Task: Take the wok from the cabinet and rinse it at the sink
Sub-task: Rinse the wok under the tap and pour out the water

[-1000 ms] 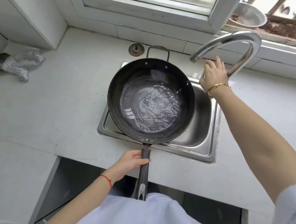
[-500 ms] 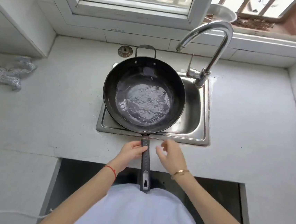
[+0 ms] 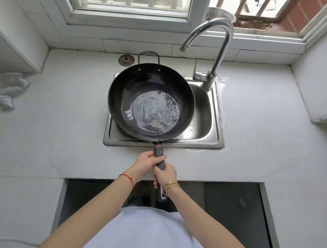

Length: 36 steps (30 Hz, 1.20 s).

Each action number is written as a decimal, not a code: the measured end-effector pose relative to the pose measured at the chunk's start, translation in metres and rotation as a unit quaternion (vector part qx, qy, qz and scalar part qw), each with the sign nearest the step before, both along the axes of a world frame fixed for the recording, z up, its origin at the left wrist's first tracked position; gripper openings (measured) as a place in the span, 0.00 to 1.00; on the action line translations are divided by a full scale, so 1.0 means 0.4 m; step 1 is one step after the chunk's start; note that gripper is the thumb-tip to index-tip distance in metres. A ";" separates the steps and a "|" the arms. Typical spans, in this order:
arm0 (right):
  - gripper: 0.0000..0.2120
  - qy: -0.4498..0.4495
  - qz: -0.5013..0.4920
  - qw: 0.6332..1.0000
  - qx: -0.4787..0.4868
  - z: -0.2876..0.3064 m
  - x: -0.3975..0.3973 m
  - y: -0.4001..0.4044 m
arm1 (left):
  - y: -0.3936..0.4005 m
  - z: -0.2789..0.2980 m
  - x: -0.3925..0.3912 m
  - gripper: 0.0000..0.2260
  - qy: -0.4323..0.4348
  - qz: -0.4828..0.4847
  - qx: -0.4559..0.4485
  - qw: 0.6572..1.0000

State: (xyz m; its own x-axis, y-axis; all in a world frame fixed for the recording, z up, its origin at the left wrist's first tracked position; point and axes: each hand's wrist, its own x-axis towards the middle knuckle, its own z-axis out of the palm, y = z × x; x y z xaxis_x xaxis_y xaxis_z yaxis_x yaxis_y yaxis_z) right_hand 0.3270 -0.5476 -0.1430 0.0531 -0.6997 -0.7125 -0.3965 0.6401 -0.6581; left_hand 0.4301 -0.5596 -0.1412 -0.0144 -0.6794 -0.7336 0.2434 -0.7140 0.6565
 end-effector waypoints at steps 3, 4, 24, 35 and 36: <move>0.11 0.041 0.006 0.998 -0.045 0.019 -0.009 0.008 | -0.004 0.006 -0.010 0.07 0.007 0.019 -0.013 1.000; 0.11 0.048 0.006 0.997 -0.057 0.027 -0.014 0.010 | -0.003 0.011 -0.017 0.09 0.007 0.020 -0.014 1.000; 0.13 -0.005 -0.011 0.995 -0.098 0.164 -0.069 0.027 | 0.012 0.127 -0.042 0.05 0.023 0.014 -0.120 0.992; 0.08 -0.009 0.008 0.998 -0.057 0.230 -0.038 -0.006 | 0.010 0.180 -0.023 0.05 0.033 0.041 -0.109 0.993; 0.07 0.002 0.012 0.998 -0.060 0.230 -0.038 -0.006 | 0.009 0.179 -0.026 0.04 0.050 0.045 -0.100 0.993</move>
